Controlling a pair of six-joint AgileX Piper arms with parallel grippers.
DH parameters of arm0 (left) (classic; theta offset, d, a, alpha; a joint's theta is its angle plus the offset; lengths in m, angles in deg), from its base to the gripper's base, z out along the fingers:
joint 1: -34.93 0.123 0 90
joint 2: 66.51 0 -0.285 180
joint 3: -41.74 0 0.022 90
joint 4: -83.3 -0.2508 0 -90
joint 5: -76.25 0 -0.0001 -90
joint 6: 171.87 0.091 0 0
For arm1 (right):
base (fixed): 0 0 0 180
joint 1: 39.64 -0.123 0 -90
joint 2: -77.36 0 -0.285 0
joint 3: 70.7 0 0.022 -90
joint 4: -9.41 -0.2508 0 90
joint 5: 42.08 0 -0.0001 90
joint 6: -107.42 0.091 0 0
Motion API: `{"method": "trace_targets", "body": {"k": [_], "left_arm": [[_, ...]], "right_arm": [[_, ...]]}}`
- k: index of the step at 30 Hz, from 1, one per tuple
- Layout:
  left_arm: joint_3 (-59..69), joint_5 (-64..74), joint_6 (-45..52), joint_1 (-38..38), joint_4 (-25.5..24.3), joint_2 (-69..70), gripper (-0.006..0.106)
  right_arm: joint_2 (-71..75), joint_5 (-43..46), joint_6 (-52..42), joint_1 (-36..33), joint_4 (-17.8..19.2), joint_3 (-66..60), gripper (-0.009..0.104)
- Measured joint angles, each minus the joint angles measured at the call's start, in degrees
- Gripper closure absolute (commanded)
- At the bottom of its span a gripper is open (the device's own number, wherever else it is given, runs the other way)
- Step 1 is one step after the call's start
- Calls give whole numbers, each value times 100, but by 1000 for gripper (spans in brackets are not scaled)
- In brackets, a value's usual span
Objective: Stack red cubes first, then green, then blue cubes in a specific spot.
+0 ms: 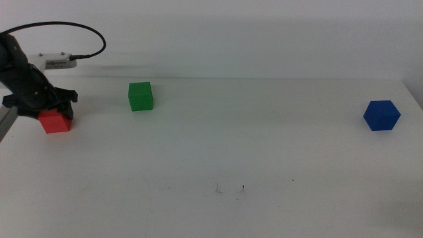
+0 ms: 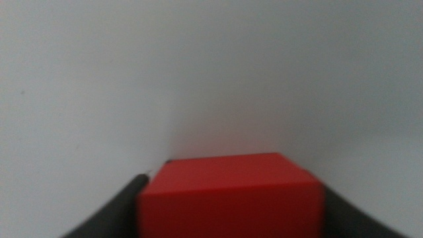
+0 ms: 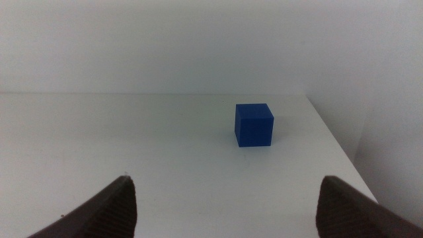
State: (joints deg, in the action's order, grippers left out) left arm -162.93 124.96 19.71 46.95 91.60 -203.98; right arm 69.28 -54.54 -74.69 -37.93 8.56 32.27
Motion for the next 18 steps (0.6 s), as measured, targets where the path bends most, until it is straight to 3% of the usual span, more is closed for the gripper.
{"method": "trace_targets", "body": {"k": [4,7,9,11,13,18], "left_arm": [[-12,101,78,-62,186,49,78],[414,234,310,-70,637,583,96],[1262,-44,393,-104,1012,1274,102],[2392,-701,57,-351,1061,2249,102],[3272,-1237,-849,-873,497,3107,102],[3984,-1008,-4626,-3204,-1792,4250,102]], "right_arm": [[0,0,0,0,0,0,2],[0,0,0,0,0,0,2],[0,0,0,0,0,0,2],[0,0,0,0,0,0,2],[0,0,0,0,0,0,2],[0,0,0,0,0,0,2]]}}
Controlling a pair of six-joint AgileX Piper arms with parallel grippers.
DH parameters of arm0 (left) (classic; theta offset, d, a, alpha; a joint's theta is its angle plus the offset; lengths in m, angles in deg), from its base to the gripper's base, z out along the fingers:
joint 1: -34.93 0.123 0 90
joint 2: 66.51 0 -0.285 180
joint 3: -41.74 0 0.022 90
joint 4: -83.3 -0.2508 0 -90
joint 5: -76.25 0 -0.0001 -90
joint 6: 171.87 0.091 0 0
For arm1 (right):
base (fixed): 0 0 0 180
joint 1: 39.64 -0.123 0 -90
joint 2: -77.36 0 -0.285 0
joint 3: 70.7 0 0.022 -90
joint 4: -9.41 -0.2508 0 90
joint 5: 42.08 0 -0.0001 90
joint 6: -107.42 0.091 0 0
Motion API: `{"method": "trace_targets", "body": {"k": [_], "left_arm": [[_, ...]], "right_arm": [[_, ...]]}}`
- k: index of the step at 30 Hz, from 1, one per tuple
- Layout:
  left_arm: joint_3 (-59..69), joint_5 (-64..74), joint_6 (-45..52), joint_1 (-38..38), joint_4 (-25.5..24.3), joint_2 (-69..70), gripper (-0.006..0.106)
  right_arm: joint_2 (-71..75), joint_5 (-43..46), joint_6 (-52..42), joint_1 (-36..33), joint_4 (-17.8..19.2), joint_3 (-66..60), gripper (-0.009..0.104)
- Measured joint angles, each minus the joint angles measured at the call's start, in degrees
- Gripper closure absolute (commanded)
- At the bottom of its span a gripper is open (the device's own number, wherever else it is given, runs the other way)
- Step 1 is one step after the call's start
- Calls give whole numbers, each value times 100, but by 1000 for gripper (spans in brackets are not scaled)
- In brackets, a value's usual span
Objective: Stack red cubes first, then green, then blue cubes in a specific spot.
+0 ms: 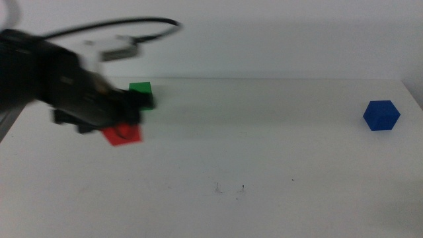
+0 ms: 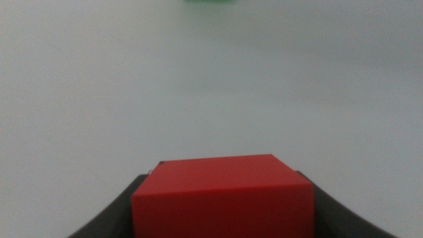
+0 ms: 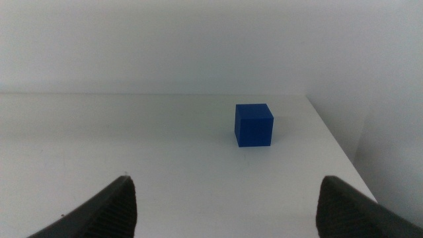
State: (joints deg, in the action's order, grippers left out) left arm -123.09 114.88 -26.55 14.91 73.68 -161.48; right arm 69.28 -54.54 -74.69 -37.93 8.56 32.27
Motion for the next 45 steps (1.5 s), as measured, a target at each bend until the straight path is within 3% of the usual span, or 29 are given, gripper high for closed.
{"method": "trace_targets", "body": {"k": [3,11,34,38,40,45], "left_arm": [[-395,718,-1058,-1051,-603,-262,102],[-1820,1144,-1698,-2330,-802,-1744,102],[-2067,285,-1963,-2503,-509,-3054,97],[-2067,318,-1930,-2503,-509,-3129,93],[-2067,294,-1929,-2503,-523,-3129,76],[-2067,231,-1908,-2503,-545,-3162,57]], "right_arm": [[0,0,0,0,0,0,2],[0,0,0,0,0,0,2],[0,0,0,0,0,0,2],[0,0,0,0,0,0,2],[0,0,0,0,0,0,2],[0,0,0,0,0,0,2]]}}
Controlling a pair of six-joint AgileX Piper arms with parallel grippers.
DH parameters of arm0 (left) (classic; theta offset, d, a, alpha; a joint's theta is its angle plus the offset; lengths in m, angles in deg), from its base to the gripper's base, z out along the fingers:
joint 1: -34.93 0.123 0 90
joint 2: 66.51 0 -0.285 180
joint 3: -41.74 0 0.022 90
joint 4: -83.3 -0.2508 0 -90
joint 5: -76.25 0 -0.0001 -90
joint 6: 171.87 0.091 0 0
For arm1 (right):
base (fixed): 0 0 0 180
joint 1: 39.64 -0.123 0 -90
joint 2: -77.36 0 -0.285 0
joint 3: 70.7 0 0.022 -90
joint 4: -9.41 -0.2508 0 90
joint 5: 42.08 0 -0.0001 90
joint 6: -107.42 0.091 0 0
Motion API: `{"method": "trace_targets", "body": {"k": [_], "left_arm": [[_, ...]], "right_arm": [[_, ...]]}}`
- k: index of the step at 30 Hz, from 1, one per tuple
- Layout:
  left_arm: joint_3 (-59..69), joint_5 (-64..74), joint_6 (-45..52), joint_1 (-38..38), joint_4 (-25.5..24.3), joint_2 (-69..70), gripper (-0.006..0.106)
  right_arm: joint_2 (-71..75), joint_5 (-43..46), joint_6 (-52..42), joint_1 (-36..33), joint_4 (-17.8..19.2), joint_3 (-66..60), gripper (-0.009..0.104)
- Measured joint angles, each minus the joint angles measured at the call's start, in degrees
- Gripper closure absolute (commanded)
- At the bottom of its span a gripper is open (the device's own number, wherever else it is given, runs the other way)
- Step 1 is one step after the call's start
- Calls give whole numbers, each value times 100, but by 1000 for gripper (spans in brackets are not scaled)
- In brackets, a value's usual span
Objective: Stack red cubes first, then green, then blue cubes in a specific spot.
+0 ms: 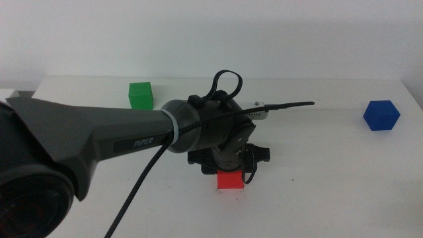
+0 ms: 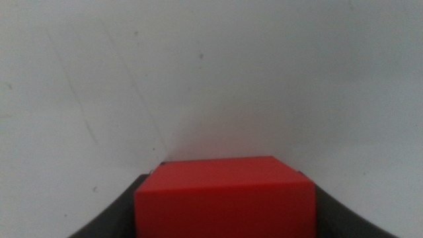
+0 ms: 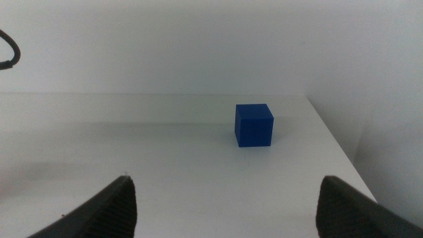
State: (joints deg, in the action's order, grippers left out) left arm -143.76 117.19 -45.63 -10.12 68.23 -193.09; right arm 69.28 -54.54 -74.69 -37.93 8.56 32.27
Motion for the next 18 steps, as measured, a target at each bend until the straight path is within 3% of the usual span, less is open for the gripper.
{"method": "trace_targets", "body": {"k": [2,4,8,13,18], "left_arm": [[-8,-30,0,0,0,-9,50],[-8,-57,0,0,0,-9,34],[-8,-70,0,0,34,-44,22],[-8,19,217,0,46,25,9],[-24,361,688,39,-102,931,7]], "right_arm": [[0,0,0,0,0,0,2],[0,0,0,0,0,0,2],[0,0,0,0,0,0,2],[0,0,0,0,0,0,2],[0,0,0,0,0,0,2]]}}
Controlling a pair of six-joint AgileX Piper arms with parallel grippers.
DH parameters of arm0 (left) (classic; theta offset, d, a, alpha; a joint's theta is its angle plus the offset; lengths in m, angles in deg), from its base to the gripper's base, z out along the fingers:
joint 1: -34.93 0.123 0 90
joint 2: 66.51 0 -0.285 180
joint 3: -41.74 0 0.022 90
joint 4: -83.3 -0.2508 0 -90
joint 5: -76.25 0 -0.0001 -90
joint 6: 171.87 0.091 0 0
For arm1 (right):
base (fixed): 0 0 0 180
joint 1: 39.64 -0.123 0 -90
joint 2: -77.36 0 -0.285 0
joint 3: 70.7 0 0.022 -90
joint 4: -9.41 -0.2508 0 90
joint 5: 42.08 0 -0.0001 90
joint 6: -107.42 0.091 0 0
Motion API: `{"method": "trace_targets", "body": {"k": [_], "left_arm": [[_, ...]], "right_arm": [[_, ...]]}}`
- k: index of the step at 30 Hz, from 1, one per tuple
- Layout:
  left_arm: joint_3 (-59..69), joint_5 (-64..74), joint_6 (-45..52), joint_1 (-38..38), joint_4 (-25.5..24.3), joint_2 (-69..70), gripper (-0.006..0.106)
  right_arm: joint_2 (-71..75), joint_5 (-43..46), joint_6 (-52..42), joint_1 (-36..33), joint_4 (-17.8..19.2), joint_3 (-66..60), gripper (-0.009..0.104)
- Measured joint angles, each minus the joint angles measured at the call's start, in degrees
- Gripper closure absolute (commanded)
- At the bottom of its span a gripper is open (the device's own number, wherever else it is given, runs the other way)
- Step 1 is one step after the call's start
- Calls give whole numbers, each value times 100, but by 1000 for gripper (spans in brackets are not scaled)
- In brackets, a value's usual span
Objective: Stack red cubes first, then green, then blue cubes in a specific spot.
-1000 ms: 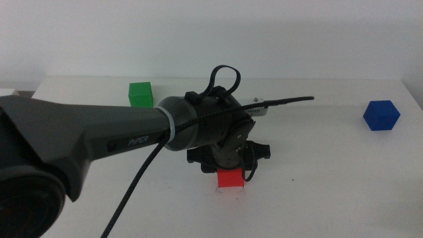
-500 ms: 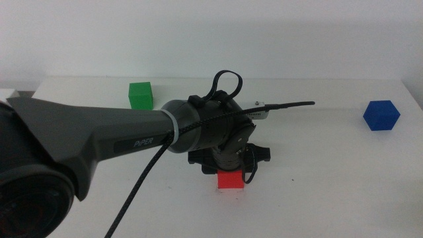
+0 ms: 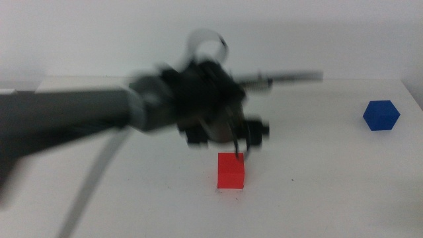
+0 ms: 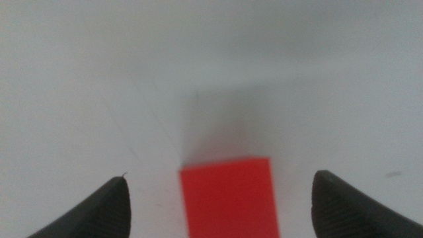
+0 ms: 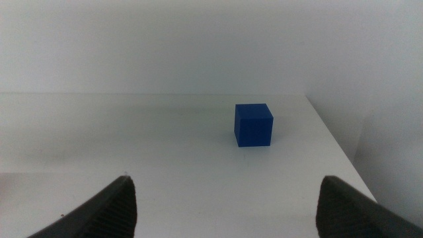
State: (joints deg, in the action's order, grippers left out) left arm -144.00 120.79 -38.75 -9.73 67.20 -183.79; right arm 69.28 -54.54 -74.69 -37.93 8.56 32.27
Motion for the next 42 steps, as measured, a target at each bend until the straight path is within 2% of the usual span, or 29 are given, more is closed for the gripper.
{"method": "trace_targets", "body": {"k": [3,8,11,14,18,30,42], "left_arm": [[-206,320,243,217,-82,875,7],[-1198,1403,1339,1110,39,1751,7],[-2076,2031,2063,1751,235,1656,7],[-2793,2393,2674,2401,688,1271,7],[-3391,2499,3007,2942,985,515,7],[-4794,2428,3195,3375,1209,-2015,7],[-5295,2228,3053,3375,1464,-3388,7]], "right_arm": [[0,0,0,0,0,0,2],[0,0,0,0,0,0,2],[0,0,0,0,0,0,2],[0,0,0,0,0,0,2],[0,0,0,0,0,0,2],[0,0,0,0,10,0,2],[0,0,0,0,10,0,2]]}}
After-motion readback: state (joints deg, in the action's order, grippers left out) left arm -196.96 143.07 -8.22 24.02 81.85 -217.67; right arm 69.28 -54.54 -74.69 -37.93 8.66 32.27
